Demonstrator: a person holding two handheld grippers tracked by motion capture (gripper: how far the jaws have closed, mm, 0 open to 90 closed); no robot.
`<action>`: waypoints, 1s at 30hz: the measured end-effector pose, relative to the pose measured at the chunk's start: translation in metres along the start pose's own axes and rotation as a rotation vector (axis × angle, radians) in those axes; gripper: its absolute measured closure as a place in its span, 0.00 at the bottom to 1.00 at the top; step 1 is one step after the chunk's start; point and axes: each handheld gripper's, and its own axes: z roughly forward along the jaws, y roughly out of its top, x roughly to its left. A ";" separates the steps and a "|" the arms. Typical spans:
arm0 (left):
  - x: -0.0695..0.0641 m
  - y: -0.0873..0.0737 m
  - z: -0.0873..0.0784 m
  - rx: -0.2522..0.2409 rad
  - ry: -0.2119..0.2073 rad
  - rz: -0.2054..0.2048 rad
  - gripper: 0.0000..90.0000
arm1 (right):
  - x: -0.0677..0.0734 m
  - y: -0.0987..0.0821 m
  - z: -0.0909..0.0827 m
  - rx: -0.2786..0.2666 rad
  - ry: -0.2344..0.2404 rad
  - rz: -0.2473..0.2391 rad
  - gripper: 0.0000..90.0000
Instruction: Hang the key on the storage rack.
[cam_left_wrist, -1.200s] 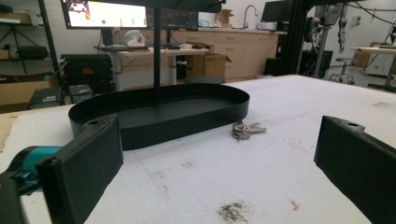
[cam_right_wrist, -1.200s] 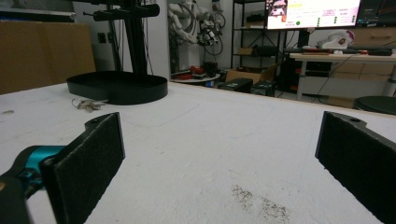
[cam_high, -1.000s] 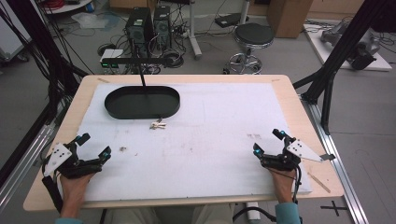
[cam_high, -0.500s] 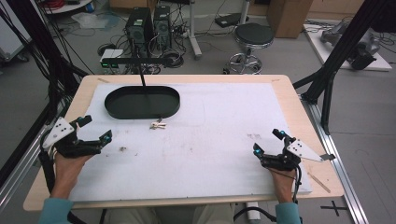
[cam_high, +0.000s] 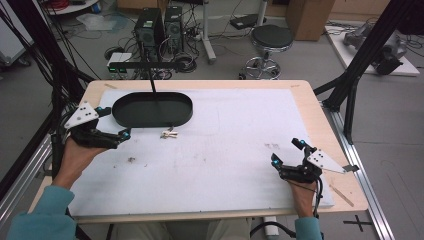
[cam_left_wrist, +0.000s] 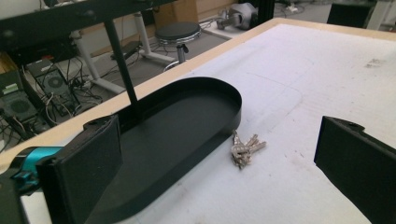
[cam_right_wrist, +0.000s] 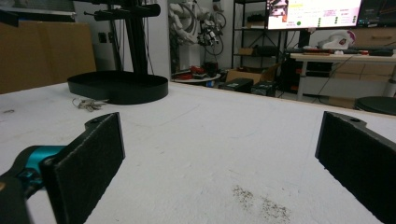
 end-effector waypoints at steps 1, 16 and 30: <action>0.001 0.003 0.003 0.013 -0.009 -0.009 0.02 | 0.000 0.000 0.000 0.000 0.000 0.000 0.01; 0.000 0.029 0.056 0.241 -0.112 0.044 0.02 | 0.000 0.000 0.000 -0.002 0.002 0.002 0.01; -0.010 0.020 0.092 0.372 -0.143 0.050 0.02 | -0.001 0.000 0.000 -0.004 0.001 0.001 0.01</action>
